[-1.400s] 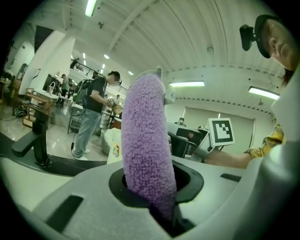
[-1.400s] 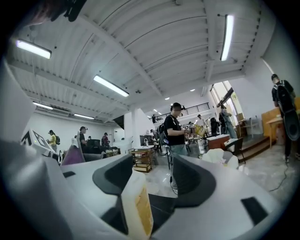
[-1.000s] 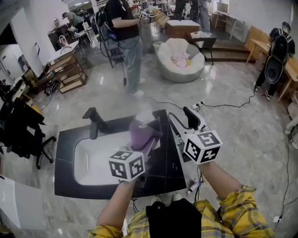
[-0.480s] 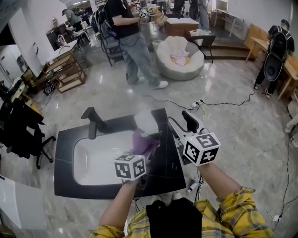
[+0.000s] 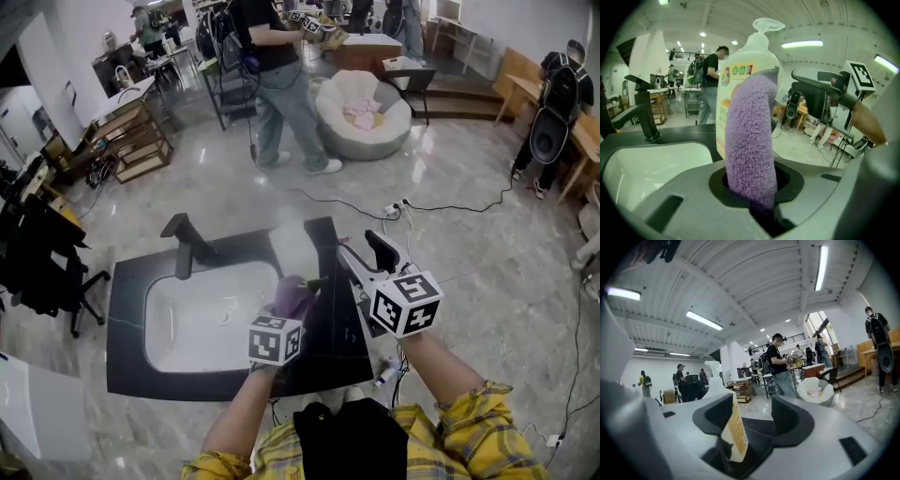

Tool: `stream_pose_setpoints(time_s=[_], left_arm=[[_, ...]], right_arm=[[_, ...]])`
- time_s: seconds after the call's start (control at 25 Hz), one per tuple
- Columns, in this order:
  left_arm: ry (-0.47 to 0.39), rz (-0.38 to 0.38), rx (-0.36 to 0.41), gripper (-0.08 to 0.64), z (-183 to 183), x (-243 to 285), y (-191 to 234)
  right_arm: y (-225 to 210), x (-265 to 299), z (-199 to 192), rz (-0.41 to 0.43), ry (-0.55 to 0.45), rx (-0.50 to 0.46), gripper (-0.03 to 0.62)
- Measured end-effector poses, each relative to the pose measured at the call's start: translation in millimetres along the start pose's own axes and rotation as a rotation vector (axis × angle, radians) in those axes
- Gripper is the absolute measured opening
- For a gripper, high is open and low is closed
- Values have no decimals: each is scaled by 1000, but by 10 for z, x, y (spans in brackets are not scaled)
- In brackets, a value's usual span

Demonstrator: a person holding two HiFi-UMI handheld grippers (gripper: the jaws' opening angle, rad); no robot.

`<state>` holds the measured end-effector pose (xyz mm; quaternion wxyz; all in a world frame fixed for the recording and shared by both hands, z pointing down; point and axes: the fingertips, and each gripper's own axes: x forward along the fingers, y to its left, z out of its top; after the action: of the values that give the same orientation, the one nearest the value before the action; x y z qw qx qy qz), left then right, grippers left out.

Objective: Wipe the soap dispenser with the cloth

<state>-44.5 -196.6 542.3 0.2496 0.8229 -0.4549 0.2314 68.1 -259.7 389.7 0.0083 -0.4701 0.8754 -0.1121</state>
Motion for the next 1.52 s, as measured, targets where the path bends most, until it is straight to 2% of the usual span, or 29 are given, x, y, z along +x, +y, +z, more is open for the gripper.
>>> stream_pose_setpoints(time_s=[0.36,0.52,0.64,0.72,0.8,0.92,1.16,1.32,1.52], left_arm=[[80,-14,-4,57,-152,147,22],[109,-18,-25,57,-249,208,40],[83,-57,-30,57,-276,171,11],[30,-116,-24,57,-223,78,-88],[-34,-173,-30,57,-150,-50,-190],[-126,-237,-91,57,-26,-249,-232],[-261,-337,-163,57,228,-708,-241],[-350,-336,-176,57,368,-1002,-174],[-403,-296,-175,57,403,-1192,-53]], right_arm=[[-8,-31,-88,30,28,-15,249],[34,-10,-93,84,44,-46,249],[116,12,-79,144,34,-56,249],[195,22,-45,210,19,-65,249],[305,35,-6,321,10,-80,249],[464,98,59,498,19,-126,249],[731,290,193,725,40,-230,250],[902,437,271,825,25,-221,250],[1149,604,242,972,84,-303,272]])
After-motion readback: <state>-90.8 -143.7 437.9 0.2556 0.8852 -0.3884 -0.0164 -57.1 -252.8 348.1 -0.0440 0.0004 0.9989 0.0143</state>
